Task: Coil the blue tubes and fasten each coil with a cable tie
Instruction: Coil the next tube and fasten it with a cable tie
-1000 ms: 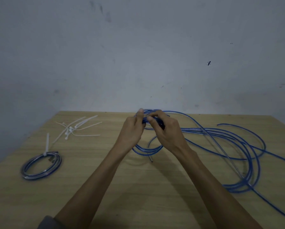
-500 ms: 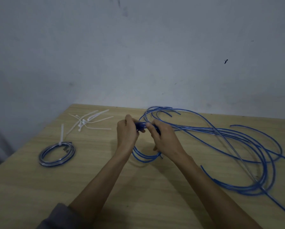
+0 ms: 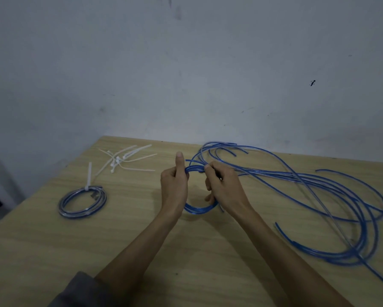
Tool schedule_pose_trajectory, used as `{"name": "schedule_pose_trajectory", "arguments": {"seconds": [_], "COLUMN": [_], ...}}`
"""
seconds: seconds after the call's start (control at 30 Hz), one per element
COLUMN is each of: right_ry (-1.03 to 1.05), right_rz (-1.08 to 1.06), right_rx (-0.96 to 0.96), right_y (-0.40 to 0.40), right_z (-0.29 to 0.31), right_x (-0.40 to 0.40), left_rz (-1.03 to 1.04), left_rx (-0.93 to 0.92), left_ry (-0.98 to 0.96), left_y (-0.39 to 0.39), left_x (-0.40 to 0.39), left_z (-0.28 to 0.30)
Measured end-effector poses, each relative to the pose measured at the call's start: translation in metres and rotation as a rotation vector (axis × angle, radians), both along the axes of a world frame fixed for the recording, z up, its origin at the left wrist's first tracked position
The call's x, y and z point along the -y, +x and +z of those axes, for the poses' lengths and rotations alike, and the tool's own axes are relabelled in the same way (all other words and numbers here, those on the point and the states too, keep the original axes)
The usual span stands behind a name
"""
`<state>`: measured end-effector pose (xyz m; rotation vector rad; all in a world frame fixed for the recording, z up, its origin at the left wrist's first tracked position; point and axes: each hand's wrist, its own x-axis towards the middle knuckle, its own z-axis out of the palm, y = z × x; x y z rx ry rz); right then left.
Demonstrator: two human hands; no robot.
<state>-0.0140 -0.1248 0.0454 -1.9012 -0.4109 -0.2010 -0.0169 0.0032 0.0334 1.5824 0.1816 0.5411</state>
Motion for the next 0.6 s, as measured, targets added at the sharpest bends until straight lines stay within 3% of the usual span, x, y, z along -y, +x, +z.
{"name": "schedule_pose_trajectory", "arguments": {"seconds": [0.17,0.33,0.5,0.6], "right_ry": [-0.158,-0.185,-0.21,-0.207], "right_rz": [0.0,0.055,0.117,0.166], "right_rx": [0.122,0.034,-0.029,-0.03], "right_y": [-0.003,0.002,0.013,0.014], "right_z": [-0.005,-0.008,-0.009,-0.011], "right_x": [-0.001,-0.001,-0.007,-0.026], "left_rz": [0.004,0.053,-0.023,0.0], "left_rx": [-0.119,-0.112,0.197,0.178], "left_ry": [0.098,0.225,0.733,0.872], "left_y": [-0.003,-0.003,0.006,0.01], "left_x": [0.001,-0.003,-0.033,-0.058], "left_z": [0.002,-0.003,-0.017,-0.02]}}
